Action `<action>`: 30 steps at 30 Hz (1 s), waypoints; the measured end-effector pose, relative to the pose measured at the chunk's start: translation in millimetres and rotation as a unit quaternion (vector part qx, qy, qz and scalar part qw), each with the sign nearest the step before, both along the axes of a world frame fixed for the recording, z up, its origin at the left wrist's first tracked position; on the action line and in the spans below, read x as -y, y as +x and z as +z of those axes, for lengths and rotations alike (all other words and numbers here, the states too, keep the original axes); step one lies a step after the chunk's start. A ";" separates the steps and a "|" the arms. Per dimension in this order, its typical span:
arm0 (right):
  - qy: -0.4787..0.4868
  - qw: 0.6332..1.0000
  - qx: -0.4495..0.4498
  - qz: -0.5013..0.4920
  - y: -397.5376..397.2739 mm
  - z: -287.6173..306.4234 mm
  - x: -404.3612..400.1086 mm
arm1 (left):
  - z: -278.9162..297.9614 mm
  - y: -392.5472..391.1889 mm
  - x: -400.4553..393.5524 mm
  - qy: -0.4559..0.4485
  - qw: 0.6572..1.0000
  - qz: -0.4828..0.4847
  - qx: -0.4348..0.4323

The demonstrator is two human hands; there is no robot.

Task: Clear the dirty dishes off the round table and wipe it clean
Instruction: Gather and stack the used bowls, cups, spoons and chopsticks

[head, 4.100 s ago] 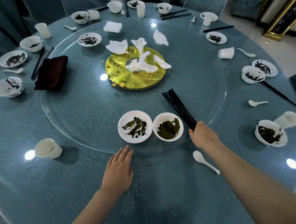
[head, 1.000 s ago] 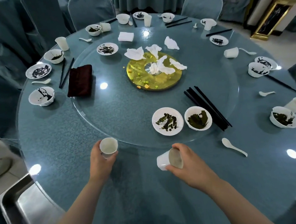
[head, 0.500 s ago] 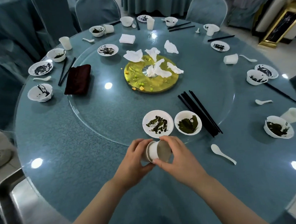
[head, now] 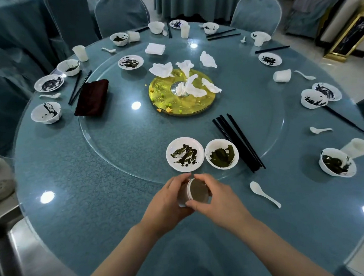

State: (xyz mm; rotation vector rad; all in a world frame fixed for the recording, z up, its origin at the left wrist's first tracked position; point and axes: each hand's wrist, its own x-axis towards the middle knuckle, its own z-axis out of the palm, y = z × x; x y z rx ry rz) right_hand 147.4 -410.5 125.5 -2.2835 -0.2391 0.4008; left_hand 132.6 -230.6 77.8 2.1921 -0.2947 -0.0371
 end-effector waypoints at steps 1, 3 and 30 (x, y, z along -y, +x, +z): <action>0.000 1.000 0.000 0.001 1.2 -0.4 1.6 | -0.1 -0.3 2.2 -0.002 1.000 0.007 -0.004; -0.001 1.000 -0.011 0.008 4.4 -3.1 4.9 | -2.4 -0.3 5.1 -0.003 1.000 0.018 -0.015; -0.344 0.917 -0.103 -0.172 27.5 -122.6 158.5 | -49.7 96.3 -59.3 -0.059 0.922 0.351 -0.151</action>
